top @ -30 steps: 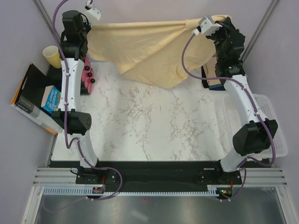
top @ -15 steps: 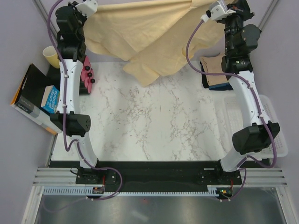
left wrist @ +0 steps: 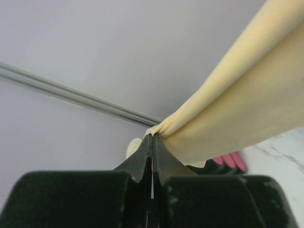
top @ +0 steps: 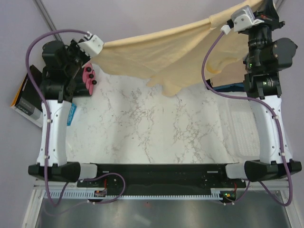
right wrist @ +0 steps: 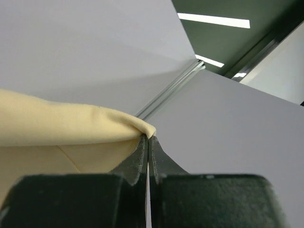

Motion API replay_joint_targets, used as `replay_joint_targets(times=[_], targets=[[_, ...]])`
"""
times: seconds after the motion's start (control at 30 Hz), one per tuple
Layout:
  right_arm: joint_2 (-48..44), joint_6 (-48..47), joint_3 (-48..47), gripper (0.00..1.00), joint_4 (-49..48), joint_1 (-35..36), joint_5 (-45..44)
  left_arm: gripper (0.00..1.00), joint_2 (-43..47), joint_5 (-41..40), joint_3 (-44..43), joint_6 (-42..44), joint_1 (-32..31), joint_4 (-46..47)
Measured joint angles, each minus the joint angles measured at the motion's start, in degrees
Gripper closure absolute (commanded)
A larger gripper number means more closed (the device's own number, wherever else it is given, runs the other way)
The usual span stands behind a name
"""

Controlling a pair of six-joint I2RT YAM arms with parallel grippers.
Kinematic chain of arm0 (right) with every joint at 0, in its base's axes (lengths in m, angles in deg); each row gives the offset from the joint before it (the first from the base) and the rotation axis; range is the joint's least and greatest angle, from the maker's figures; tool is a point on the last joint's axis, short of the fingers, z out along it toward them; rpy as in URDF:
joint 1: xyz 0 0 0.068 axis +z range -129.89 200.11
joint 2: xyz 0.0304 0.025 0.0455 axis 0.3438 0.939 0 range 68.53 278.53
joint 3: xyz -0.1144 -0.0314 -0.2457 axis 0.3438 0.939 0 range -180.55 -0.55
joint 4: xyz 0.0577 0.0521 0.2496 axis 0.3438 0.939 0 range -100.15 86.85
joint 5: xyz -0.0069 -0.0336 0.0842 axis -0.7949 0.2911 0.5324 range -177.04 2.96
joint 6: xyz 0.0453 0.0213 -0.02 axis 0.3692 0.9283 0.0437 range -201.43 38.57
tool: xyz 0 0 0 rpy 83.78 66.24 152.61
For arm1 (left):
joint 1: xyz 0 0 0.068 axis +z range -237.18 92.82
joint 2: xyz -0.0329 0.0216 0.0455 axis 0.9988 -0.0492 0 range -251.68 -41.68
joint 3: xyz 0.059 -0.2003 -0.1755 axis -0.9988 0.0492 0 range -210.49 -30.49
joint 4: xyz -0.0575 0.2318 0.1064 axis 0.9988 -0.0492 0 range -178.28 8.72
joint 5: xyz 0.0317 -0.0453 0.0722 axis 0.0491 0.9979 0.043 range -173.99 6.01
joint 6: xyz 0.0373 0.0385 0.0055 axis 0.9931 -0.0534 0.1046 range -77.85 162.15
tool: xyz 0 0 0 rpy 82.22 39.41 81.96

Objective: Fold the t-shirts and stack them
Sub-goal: Flatten the tshirt out

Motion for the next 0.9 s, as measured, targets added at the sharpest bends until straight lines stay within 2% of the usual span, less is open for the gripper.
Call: replay_joint_targets(times=[0.17, 0.27, 0.47, 0.7, 0.9], targets=[[-8.04, 1.46, 0.44, 1.00, 4.33, -0.42, 1.14, 0.98, 13.81, 11.08, 7.17, -0.63, 0.07, -9.22], [-11.67, 2.54, -1.25, 1.00, 7.43, -0.55, 1.99, 0.98, 20.76, 15.87, 7.17, -1.70, 0.11, -13.97], [-13.14, 4.35, -6.67, 1.00, 9.68, -0.61, 3.21, 0.98, 29.44, 22.21, 6.19, -2.38, 0.31, -20.46], [-8.48, 6.29, -5.73, 1.00, 8.52, -0.61, 3.98, 0.98, 25.24, 23.91, 5.11, -2.27, 0.31, -26.40], [0.09, 6.75, 7.23, 1.00, 5.42, 0.79, 4.02, 0.98, 15.06, 21.46, 17.73, -0.42, 0.31, -27.85]])
